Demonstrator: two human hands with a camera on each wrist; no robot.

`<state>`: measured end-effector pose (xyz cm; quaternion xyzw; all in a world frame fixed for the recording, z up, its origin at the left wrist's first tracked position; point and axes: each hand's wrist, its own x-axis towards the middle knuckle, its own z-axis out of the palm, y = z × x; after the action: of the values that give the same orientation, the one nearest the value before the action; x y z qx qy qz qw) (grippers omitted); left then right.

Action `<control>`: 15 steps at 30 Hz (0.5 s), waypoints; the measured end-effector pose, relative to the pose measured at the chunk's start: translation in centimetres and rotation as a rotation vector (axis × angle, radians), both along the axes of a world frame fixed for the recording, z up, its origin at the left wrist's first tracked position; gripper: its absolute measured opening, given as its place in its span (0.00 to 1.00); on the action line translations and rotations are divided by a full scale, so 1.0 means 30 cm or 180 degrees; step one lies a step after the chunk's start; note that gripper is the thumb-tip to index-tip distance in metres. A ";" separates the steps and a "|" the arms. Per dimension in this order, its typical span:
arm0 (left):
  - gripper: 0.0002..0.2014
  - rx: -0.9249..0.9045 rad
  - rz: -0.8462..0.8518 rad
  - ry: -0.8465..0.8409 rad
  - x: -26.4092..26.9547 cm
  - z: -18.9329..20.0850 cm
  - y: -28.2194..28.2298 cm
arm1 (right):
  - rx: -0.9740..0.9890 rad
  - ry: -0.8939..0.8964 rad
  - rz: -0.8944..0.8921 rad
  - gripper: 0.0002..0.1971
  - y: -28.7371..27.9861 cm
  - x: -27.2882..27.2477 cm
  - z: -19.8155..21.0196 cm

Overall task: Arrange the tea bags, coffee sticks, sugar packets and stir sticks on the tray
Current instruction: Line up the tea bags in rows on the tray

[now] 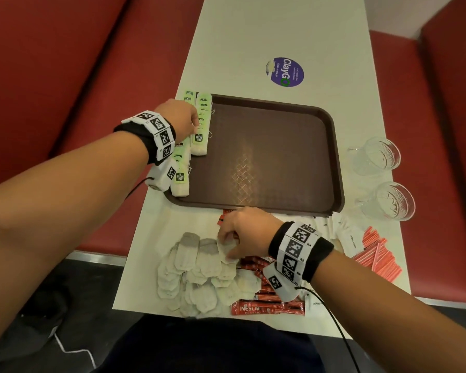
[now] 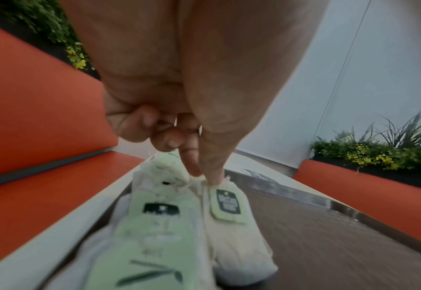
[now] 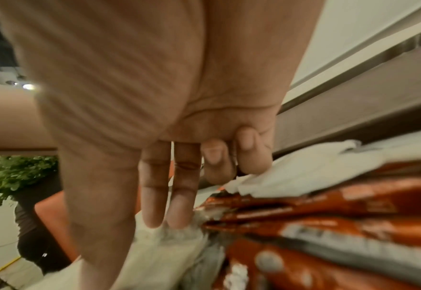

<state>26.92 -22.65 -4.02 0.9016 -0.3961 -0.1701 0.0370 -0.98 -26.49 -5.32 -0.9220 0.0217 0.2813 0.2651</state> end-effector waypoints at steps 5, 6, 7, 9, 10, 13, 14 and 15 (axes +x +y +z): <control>0.19 0.0278 -0.0201 -0.0239 -0.054 -0.012 -0.030 | -0.0235 -0.0003 0.0283 0.23 0.011 -0.028 0.000; 0.22 0.0433 -0.0286 -0.0233 -0.067 -0.019 -0.036 | -0.0253 -0.0022 0.0299 0.24 0.012 -0.029 0.001; 0.23 0.0528 -0.0339 -0.0212 -0.076 -0.028 -0.042 | -0.0262 -0.0060 0.0306 0.23 0.013 -0.029 0.002; 0.20 0.0591 -0.0350 -0.0182 -0.085 -0.042 -0.048 | -0.0273 -0.0125 0.0324 0.22 0.013 -0.029 0.005; 0.18 0.0597 -0.0323 -0.0174 -0.088 -0.043 -0.047 | -0.0273 -0.0135 0.0330 0.21 0.014 -0.030 0.009; 0.17 0.0547 -0.0238 -0.0161 -0.096 -0.031 -0.034 | -0.0239 -0.0135 0.0230 0.19 0.020 -0.033 0.018; 0.19 0.0489 -0.0260 -0.0183 -0.101 -0.018 -0.027 | -0.0241 -0.0148 0.0174 0.18 0.023 -0.033 0.020; 0.20 0.0376 -0.0323 -0.0193 -0.111 0.000 -0.016 | -0.0252 -0.0166 0.0124 0.18 0.024 -0.034 0.022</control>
<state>23.58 -23.12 -4.01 0.8857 -0.4315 -0.1674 -0.0369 -1.99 -25.77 -4.67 -0.9391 0.0081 0.2612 0.2234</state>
